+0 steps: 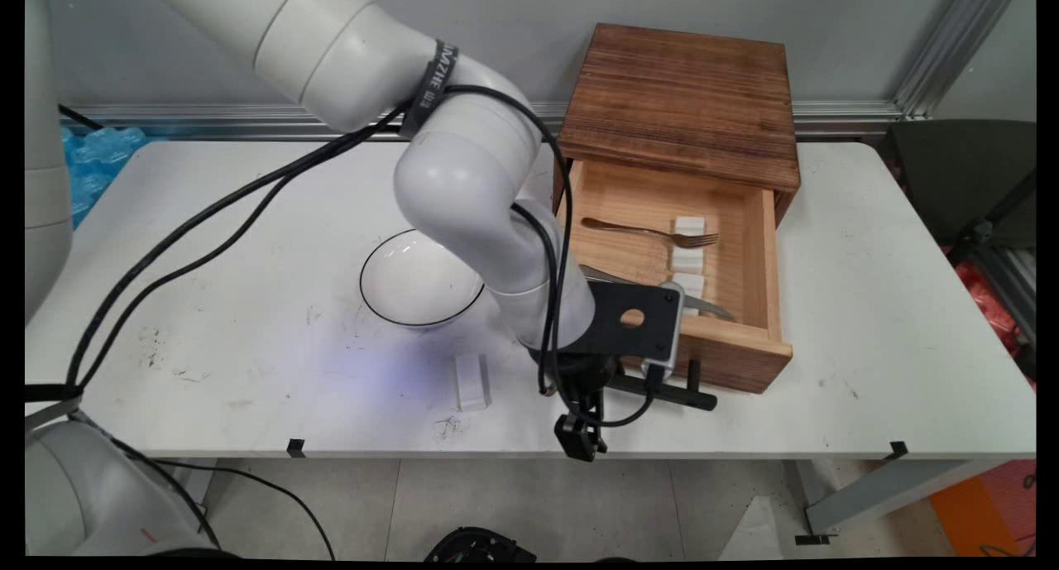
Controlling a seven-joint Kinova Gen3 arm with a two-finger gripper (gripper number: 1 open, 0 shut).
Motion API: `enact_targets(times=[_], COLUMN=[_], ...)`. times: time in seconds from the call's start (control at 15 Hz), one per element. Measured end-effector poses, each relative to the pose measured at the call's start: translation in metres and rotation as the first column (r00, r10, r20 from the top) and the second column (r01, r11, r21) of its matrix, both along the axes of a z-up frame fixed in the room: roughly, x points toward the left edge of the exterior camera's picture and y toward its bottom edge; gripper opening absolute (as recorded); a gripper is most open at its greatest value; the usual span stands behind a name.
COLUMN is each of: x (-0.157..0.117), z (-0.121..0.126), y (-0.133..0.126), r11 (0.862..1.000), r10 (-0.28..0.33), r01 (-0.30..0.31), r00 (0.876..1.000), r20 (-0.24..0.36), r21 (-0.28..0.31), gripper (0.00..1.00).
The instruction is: Open the drawer
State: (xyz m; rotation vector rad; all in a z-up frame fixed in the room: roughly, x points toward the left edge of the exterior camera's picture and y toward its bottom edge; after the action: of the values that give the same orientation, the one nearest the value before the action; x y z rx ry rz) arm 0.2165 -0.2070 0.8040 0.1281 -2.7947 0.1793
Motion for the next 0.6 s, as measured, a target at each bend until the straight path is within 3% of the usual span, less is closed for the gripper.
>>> enact_targets(times=[0.6], x=[0.003], z=[0.000], y=[0.016], r11=[1.000], r10=[-0.013], r01=[0.014], r00=[1.000], r20=[0.013], r21=[-0.006], gripper=[1.00])
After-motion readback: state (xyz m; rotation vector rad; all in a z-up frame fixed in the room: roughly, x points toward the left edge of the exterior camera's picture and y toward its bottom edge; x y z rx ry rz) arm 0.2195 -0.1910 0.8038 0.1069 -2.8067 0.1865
